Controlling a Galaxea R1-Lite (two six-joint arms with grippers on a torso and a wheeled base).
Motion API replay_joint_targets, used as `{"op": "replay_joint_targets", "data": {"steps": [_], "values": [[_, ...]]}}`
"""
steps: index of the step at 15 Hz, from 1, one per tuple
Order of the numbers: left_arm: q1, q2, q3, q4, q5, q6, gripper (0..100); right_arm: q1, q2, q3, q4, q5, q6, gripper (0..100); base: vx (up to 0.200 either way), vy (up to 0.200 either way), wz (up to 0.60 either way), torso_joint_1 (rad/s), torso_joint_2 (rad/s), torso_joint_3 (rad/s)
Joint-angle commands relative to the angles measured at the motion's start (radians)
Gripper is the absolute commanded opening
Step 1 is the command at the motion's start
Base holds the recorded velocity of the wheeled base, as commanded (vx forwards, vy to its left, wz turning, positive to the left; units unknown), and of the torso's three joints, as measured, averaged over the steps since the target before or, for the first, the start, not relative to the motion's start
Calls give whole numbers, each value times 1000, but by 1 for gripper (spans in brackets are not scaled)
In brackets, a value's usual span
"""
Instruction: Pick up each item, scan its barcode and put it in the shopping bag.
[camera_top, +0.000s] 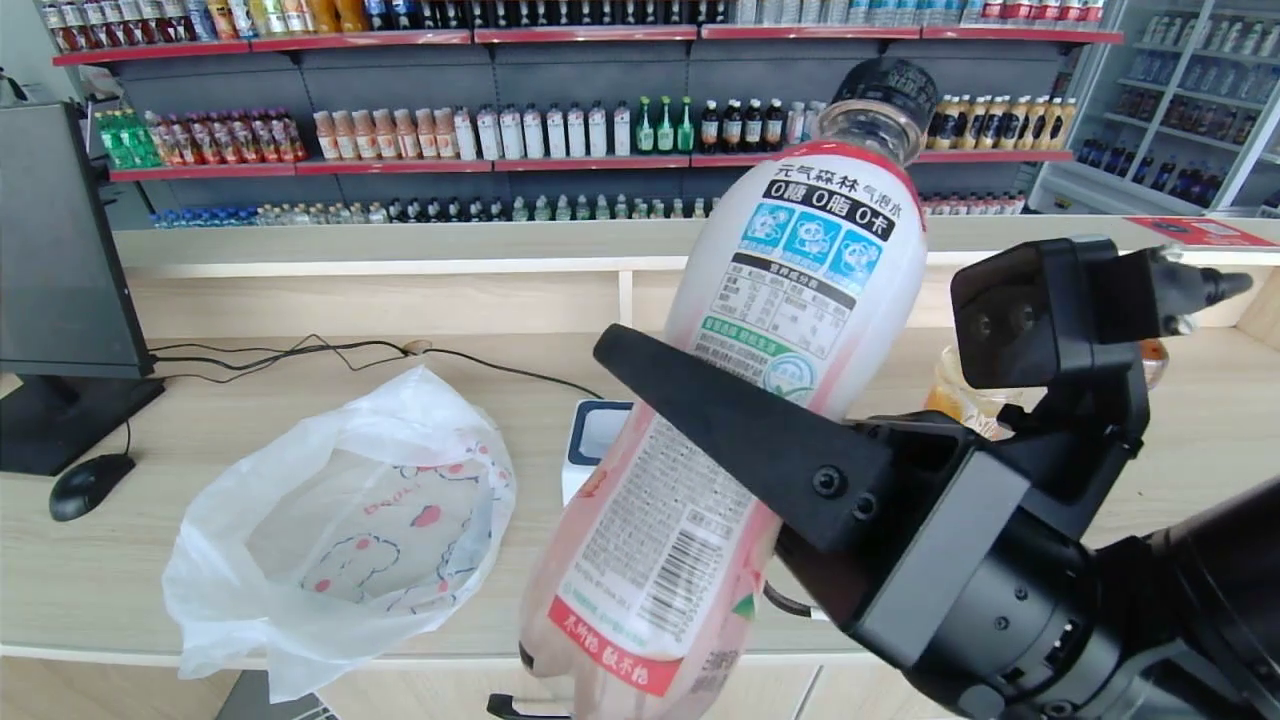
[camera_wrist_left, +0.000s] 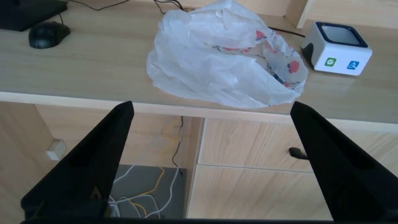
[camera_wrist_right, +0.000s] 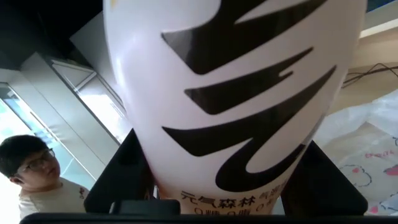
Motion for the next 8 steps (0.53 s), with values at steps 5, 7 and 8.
{"op": "replay_joint_targets", "data": {"steps": [5, 7, 8], "values": [[-1, 0, 0, 0, 0, -1, 100, -1, -39, -4, 1, 1, 53, 0, 0, 0, 0, 0, 0, 0], [1, 0, 0, 0, 0, -1, 100, -1, -39, -5, 1, 1, 53, 0, 0, 0, 0, 0, 0, 0], [-1, 0, 0, 0, 0, -1, 100, -1, -39, -5, 1, 1, 53, 0, 0, 0, 0, 0, 0, 0]]}}
